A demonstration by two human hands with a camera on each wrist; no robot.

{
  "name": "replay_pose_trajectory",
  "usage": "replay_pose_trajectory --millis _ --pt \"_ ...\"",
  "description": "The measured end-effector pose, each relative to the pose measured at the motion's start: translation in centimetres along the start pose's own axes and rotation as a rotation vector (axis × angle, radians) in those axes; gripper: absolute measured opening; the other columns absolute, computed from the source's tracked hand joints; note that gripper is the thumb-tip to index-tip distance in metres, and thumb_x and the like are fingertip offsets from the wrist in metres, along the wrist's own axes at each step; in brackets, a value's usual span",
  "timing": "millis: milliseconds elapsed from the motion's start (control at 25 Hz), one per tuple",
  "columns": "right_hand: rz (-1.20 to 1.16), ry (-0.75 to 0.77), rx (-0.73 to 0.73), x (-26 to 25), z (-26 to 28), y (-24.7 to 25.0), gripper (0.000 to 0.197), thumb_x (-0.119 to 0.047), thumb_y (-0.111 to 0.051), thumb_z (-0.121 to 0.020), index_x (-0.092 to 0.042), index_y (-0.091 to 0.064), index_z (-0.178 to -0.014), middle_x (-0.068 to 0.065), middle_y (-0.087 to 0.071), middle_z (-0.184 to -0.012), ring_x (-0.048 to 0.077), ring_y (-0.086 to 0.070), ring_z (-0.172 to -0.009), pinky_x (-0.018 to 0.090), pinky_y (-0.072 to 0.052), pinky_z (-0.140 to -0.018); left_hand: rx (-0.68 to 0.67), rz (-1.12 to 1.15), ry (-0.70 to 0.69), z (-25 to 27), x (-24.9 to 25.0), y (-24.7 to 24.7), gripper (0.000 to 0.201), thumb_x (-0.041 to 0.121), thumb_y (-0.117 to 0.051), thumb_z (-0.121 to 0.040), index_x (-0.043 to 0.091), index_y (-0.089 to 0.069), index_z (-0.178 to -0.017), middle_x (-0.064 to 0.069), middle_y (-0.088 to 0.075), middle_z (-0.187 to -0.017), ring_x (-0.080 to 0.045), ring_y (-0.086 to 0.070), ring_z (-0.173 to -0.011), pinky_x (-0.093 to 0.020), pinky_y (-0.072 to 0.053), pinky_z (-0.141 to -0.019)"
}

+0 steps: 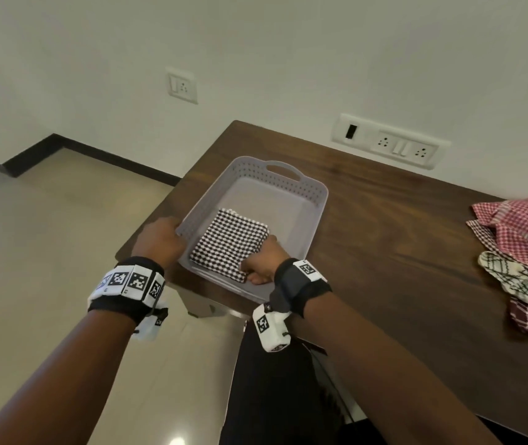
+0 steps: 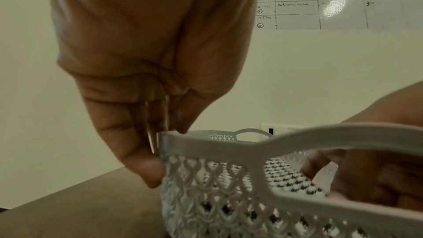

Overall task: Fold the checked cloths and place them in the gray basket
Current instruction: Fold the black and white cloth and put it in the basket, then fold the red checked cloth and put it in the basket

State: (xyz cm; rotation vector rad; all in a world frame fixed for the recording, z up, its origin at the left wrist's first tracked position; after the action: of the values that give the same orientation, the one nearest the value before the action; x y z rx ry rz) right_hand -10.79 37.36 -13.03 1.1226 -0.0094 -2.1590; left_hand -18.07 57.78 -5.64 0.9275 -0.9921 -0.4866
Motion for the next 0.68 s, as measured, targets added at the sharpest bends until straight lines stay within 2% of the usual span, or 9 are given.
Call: replay_pose_trajectory --millis 80,120,240,320,400,480,560,600,680 --pt "-0.03 0.016 0.029 -0.6 -0.4 0.1 0.072 -0.011 -0.074 -0.081 -0.01 -0.032 -0.138 0.011 -0.06 -0.106 0.022 -0.061 -0.076 0.026 -0.049 -0.05 0.017 0.034 -0.018 -0.3 -0.6 -0.1 0.022 0.023 -0.058 -0.093 0.014 -0.067 -0.11 -0.009 -0.071 -0.104 -0.028 -0.067 -0.091 -0.036 -0.053 -0.083" --pt "-0.003 0.053 0.063 -0.8 -0.8 -0.1 0.071 -0.011 -0.074 -0.08 -0.009 -0.034 -0.138 0.01 -0.057 -0.105 0.023 -0.057 -0.08 0.025 -0.047 -0.052 0.02 0.045 -0.028 -0.4 -0.8 -0.1 0.022 0.025 -0.058 -0.093 0.016 -0.068 -0.11 -0.009 -0.072 -0.104 -0.026 -0.066 -0.089 -0.034 -0.052 -0.082" --pt "0.161 0.197 0.074 -2.1 -0.6 -1.1 0.06 -0.003 -0.069 -0.082 -0.004 -0.039 -0.135 0.01 -0.052 -0.111 0.028 -0.054 -0.098 0.035 -0.047 -0.077 0.015 0.083 -0.039 -0.4 -0.8 -0.2 0.026 0.023 -0.059 -0.093 0.015 -0.066 -0.117 -0.01 -0.071 -0.108 -0.024 -0.064 -0.088 -0.035 -0.05 -0.084" --pt "0.225 0.228 0.025 -2.4 -0.2 -2.1 0.046 0.0 -0.067 -0.083 -0.009 -0.046 -0.123 0.01 -0.05 -0.109 0.028 -0.053 -0.097 0.04 -0.047 -0.082 0.019 0.092 -0.033 -0.2 -0.8 0.0 0.03 0.021 -0.061 -0.093 0.012 -0.064 -0.122 -0.011 -0.07 -0.113 -0.025 -0.064 -0.092 -0.038 -0.052 -0.086" --pt "0.229 0.226 0.001 -2.4 0.2 -2.3 0.049 -0.005 -0.072 -0.08 -0.009 -0.044 -0.121 0.012 -0.055 -0.11 0.026 -0.054 -0.091 0.039 -0.049 -0.079 0.015 0.083 -0.02 0.0 -0.6 0.1 0.032 0.021 -0.063 -0.092 0.01 -0.062 -0.123 -0.012 -0.069 -0.116 -0.025 -0.064 -0.095 -0.039 -0.053 -0.087" --pt "0.157 0.147 -0.009 -1.8 0.4 -1.6 0.065 -0.016 -0.079 -0.075 -0.01 -0.043 -0.127 0.015 -0.063 -0.109 0.023 -0.058 -0.078 0.037 -0.053 -0.067 0.013 0.061 -0.003 0.0 0.0 0.2 0.035 0.022 -0.063 -0.091 0.012 -0.058 -0.125 -0.012 -0.066 -0.12 -0.027 -0.064 -0.102 -0.04 -0.052 -0.087" --pt "0.111 0.155 -0.038 -2.2 1.8 0.4 0.055 -0.025 -0.08 -0.077 -0.015 -0.047 -0.12 0.015 -0.066 -0.092 0.021 -0.059 -0.063 0.034 -0.051 -0.059 0.026 0.019 -0.046 0.1 2.1 0.0 0.042 0.024 -0.062 -0.09 0.015 -0.052 -0.13 -0.011 -0.061 -0.127 -0.031 -0.059 -0.115 -0.045 -0.052 -0.095" --pt "0.118 0.191 -0.034 -2.6 2.9 2.0 0.05 -0.029 -0.079 -0.079 -0.018 -0.048 -0.117 0.013 -0.067 -0.089 0.022 -0.061 -0.064 0.035 -0.051 -0.06 0.039 0.002 -0.103 0.2 3.7 -0.2 0.045 0.025 -0.062 -0.09 0.018 -0.05 -0.133 -0.011 -0.058 -0.133 -0.032 -0.054 -0.123 -0.049 -0.049 -0.099" --pt "0.081 0.296 0.007 -3.0 6.0 6.5 0.054 -0.035 -0.077 -0.082 -0.023 -0.045 -0.124 0.01 -0.069 -0.099 0.025 -0.069 -0.08 0.035 -0.055 -0.066 0.088 -0.032 -0.248 1.2 8.8 -1.1 0.047 0.025 -0.06 -0.091 0.021 -0.048 -0.137 -0.009 -0.051 -0.141 -0.032 -0.042 -0.133 -0.052 -0.041 -0.107"
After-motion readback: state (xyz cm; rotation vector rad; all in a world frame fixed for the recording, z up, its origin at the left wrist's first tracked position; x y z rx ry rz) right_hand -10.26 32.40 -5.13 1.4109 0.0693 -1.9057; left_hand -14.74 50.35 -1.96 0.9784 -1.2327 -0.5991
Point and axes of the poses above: each hand's wrist, its own z-axis away from the middle knuckle, its own y-axis out of the back of the hand, x = y × z, the point moved 5 cm from there along -z, towards the middle knuckle
